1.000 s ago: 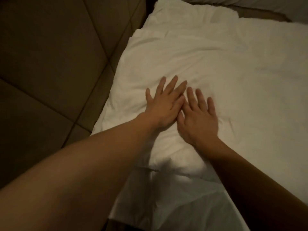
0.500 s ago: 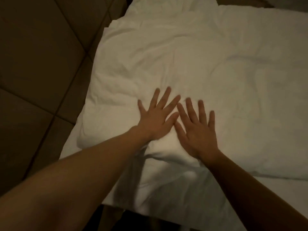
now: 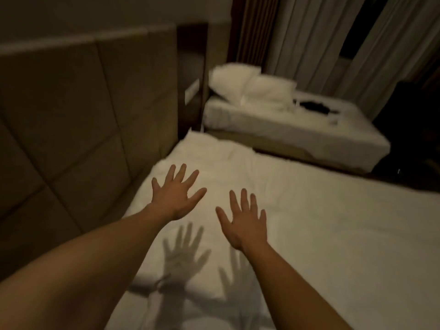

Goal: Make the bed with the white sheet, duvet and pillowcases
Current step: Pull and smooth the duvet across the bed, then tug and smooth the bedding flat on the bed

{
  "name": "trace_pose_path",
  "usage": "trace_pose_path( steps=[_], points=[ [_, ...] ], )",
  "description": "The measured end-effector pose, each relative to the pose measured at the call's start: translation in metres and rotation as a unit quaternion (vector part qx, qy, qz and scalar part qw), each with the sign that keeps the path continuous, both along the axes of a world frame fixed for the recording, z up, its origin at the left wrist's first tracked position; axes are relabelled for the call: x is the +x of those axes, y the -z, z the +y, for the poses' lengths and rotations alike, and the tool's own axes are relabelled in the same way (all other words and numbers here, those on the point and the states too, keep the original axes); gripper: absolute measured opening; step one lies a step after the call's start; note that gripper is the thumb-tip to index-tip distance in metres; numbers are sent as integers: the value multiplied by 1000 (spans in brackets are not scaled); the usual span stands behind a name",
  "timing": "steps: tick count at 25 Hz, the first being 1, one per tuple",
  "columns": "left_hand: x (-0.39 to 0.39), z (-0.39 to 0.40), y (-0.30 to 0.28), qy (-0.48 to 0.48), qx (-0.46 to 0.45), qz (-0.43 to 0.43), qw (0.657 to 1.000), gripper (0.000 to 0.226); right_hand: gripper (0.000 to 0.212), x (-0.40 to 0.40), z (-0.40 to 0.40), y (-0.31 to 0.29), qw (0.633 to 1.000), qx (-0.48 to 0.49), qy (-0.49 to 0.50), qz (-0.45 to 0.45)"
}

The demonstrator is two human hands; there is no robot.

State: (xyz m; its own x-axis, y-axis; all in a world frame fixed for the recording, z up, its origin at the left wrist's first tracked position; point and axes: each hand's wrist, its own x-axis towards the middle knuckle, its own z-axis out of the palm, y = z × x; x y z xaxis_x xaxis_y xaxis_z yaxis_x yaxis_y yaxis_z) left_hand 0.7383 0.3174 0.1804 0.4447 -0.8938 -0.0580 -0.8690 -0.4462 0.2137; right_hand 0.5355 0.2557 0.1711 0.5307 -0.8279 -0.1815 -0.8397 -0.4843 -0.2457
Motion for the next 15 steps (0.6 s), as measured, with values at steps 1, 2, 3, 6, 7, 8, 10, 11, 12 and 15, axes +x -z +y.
trace_pose_path(
  steps=[1, 2, 3, 6, 7, 8, 10, 11, 12, 15],
  points=[
    [-4, -1, -41, -15, -30, -2, 999, 74, 74, -1, 4, -38, 1000, -19, -8, -11],
    [-8, 0, -78, -25, -54, -5, 998, 74, 74, -1, 8, -71, 999, -37, -16, -21],
    [-14, 5, -116, -34, -80, -7, 996, 75, 74, -3, 13, -105, 998, -56, -24, -28],
    [-27, 16, -195, -59, -140, 7, 988, 77, 75, -10, 23, -170, 995, -92, -39, -16],
    [-29, 19, -209, -65, -151, 11, 986, 78, 74, -12, 23, -183, 995, -94, -39, -10],
    [-30, 20, -222, -71, -161, 10, 984, 77, 74, -13, 23, -197, 995, -95, -36, -6],
    [-26, 22, -234, -87, -172, 12, 981, 76, 74, -12, 19, -214, 994, -98, -38, 2],
    [-22, 20, -238, -93, -176, 14, 980, 76, 74, -10, 16, -221, 994, -101, -39, 4],
    [-15, 17, -240, -97, -178, 18, 979, 76, 74, -7, 13, -227, 994, -104, -38, 5],
    [7, -3, -245, -90, -176, 6, 980, 77, 74, 7, 0, -235, 995, -100, -23, 1]
  ],
)
